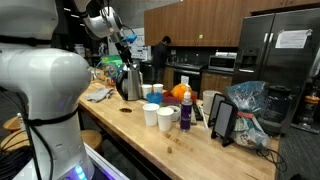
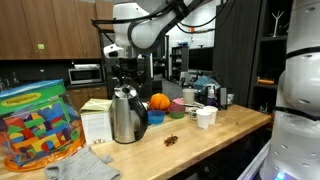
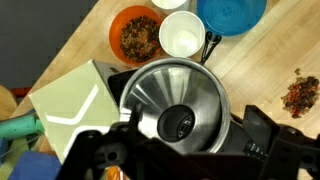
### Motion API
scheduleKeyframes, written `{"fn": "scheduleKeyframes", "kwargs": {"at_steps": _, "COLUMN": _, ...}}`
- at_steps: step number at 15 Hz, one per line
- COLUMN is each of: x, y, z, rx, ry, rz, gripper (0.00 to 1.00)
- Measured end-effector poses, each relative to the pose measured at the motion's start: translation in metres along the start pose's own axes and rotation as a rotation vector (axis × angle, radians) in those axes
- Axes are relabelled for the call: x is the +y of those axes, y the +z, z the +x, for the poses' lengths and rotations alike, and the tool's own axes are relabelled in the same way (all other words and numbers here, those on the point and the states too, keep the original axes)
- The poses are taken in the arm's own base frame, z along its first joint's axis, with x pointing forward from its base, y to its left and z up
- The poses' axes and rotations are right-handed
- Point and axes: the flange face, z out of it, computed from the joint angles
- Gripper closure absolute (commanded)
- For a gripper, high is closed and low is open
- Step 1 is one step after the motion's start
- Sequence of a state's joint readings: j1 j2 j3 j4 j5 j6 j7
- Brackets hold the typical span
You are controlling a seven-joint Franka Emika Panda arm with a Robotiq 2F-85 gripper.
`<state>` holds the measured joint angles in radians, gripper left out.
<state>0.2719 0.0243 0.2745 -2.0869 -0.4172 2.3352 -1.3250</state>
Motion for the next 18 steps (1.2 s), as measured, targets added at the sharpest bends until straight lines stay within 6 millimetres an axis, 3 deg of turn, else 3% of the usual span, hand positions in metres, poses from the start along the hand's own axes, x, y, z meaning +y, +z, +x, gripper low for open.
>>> {"fn": "scheduleKeyframes", "kwargs": {"at_steps": 18, "x": -0.001, "y": 0.026, "z": 0.01, "rx": 0.042, "ry": 0.003, "rz": 0.031, "gripper": 0.0}}
